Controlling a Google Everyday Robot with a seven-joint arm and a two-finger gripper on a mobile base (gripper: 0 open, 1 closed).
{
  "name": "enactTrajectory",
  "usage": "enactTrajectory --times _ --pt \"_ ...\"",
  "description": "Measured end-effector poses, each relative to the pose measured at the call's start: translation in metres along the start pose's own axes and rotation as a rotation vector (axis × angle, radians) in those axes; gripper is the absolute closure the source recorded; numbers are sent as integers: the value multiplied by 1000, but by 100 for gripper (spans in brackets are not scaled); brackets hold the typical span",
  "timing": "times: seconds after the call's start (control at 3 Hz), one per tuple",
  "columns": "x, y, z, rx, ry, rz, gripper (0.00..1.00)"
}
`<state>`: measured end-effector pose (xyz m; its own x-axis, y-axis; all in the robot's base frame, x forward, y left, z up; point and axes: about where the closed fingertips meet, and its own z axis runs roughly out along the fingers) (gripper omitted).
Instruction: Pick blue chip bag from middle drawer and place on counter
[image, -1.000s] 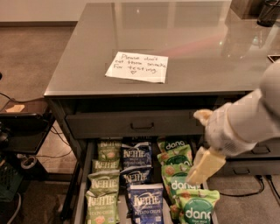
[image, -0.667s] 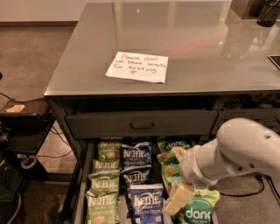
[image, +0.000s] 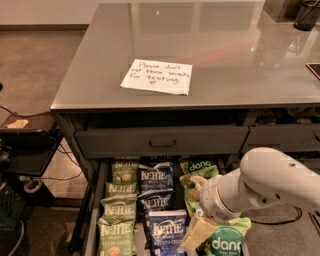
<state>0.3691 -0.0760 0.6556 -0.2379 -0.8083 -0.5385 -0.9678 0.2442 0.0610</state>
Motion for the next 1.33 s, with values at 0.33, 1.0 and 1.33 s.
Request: enactTrajectory --times 0.33,1.0,1.33 --pt "12 -8 21 14 26 -60 0" --pt "45 -28 99 38 29 -243 0" --pt "59 -29 138 25 -9 -288 0"
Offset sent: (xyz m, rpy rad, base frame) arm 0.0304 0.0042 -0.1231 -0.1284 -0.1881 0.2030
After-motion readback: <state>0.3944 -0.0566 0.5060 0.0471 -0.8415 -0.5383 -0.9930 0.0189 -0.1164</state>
